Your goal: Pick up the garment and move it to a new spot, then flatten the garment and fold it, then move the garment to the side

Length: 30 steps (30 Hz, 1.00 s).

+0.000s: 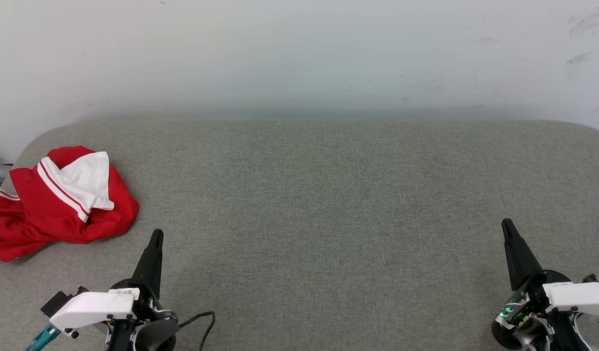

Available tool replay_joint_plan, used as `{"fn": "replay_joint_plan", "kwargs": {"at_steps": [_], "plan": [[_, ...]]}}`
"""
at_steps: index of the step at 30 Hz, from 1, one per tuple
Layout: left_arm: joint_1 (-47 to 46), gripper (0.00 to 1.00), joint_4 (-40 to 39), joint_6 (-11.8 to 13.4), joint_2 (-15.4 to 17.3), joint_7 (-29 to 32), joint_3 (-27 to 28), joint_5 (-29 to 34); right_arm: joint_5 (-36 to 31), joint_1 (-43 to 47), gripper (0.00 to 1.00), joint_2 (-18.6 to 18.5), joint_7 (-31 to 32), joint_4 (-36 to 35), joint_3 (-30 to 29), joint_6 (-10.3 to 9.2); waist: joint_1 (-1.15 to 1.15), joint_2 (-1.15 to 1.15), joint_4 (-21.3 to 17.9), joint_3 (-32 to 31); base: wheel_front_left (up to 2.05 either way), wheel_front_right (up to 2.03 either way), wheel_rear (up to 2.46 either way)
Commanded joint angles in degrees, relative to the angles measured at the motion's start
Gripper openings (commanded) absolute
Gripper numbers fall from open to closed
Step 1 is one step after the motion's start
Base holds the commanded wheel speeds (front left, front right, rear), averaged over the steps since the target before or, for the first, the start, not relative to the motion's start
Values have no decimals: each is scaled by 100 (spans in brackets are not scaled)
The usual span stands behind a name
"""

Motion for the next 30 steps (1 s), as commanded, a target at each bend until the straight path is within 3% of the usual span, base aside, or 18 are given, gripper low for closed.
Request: {"fn": "replay_joint_plan", "kwargs": {"at_steps": [1,20,21,30], "plan": [[-46,0,0,-20,-7,27,16,14,-29,-68,0,22,5,4,0,-2,0,0,0,0,0,0,0],[-46,0,0,-20,-7,25,15,12,-28,-68,0,22,3,4,1,-2,0,0,0,0,0,0,0],[-1,100,0,0,0,0,-2,0,0,0,100,0,0,0,0,0,0,0,0,0,0,0,0],[184,100,76,2,-17,-155,-64,89,-135,203,100,4,-145,150,43,0,0,0,-2,6,0,0,0]]}}
